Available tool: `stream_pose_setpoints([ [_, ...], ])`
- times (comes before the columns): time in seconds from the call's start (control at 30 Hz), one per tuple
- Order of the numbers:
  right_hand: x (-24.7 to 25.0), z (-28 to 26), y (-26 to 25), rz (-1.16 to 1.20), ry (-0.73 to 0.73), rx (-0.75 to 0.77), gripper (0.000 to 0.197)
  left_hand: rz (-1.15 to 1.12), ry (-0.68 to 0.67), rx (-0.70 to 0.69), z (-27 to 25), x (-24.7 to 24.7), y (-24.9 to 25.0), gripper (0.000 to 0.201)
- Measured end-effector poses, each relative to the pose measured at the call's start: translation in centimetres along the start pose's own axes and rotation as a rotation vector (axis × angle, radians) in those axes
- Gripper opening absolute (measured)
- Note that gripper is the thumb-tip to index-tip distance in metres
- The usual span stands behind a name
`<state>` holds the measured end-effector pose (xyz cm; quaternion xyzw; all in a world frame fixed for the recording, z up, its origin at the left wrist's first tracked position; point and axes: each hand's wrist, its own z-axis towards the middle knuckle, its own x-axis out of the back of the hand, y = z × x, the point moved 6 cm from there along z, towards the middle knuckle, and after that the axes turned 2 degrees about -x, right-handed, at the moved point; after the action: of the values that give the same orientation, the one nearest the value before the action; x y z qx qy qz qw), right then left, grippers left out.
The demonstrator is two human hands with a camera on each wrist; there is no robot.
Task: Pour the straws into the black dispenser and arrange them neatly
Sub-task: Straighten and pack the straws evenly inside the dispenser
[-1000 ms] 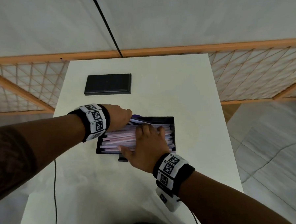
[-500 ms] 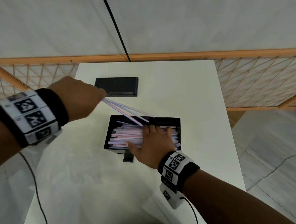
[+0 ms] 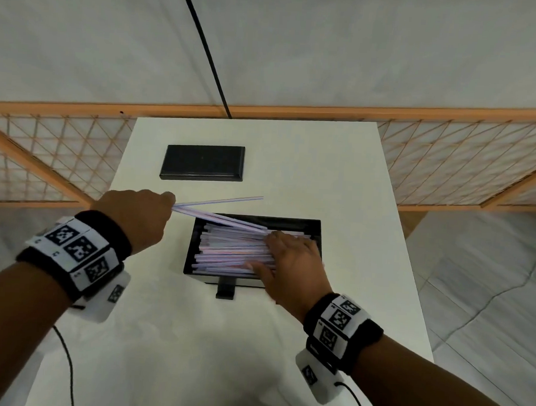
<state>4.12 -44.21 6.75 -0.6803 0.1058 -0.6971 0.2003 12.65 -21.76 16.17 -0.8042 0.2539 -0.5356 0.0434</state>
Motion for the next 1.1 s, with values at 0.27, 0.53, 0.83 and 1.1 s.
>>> stream_pose_setpoints([
  [0.27,1.9,0.5,-2.3,0.069,0.094,0.234,0.076,0.088,-0.015,-0.303,0.0,-2.1,7.7,0.045],
  [0.53,-2.1,1.6,-1.6,-0.180,-0.319,0.204,0.100,-0.262,-0.037,-0.325,2.6,-0.1,6.1,0.020],
  [0.83,-3.0,2.9,-1.5,-0.164,-0.454,0.039,0.119,-0.036,-0.185,-0.225,9.3,-2.6,6.4,0.025],
  [1.1,-2.7,2.8,-1.7,-0.212,-0.322,0.089,0.092,0.035,-0.145,-0.255,10.3,-3.5,7.7,0.020],
])
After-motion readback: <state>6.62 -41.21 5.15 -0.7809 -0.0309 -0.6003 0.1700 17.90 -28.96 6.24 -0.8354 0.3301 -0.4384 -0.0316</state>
